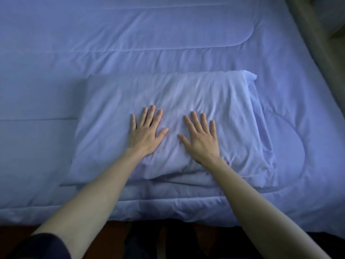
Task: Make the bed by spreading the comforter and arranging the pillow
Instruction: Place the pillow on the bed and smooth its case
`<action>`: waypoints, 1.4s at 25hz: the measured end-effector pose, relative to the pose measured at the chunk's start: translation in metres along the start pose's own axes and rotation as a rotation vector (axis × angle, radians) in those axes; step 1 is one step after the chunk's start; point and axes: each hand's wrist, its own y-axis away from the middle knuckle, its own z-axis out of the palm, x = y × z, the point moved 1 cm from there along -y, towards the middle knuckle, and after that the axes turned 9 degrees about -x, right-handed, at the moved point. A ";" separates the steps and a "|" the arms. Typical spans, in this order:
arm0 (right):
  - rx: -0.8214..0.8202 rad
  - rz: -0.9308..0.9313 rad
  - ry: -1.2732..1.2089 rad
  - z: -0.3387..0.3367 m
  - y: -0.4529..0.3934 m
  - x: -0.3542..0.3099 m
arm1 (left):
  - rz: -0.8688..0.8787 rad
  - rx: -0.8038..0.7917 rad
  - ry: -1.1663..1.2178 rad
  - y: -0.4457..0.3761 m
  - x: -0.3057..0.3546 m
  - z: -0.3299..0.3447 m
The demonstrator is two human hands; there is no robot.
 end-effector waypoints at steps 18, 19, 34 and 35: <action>0.090 0.061 0.101 -0.077 -0.176 0.052 | -0.183 0.124 0.060 -0.139 -0.116 -0.059; 0.070 0.064 0.117 -0.082 -0.178 0.054 | -0.190 0.103 0.053 -0.143 -0.121 -0.060; 0.076 0.073 0.089 -0.098 -0.039 0.031 | 0.327 0.068 0.003 -0.092 -0.088 -0.104; 0.103 0.082 0.085 -0.108 -0.025 0.033 | 0.362 0.075 0.002 -0.088 -0.079 -0.117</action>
